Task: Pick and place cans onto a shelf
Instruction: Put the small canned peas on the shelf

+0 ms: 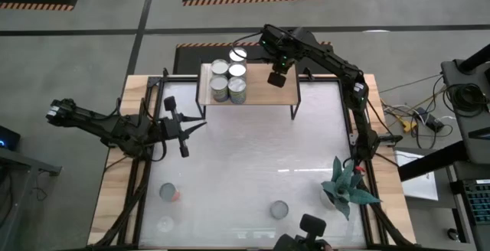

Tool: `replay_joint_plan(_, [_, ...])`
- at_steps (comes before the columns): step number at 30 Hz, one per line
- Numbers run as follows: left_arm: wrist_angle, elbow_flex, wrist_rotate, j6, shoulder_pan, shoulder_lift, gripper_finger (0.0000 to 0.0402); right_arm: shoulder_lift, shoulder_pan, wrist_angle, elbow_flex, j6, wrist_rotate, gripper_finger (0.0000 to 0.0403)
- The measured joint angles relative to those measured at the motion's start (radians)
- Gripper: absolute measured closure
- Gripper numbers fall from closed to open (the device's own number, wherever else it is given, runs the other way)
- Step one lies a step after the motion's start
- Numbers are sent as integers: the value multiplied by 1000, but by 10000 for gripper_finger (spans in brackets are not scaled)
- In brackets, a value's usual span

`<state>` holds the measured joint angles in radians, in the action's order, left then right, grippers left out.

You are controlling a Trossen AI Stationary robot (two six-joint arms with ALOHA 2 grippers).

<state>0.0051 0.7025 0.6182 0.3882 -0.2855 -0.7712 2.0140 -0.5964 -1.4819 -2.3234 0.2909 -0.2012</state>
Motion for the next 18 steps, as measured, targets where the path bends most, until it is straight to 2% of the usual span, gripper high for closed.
replay_joint_plan(5, [0,0,0,0,0,0,365,6,0,4,4,1,0,386])
replay_joint_plan(18, [0,0,0,0,0,0,365,10,1,37,-12,-11,18,310])
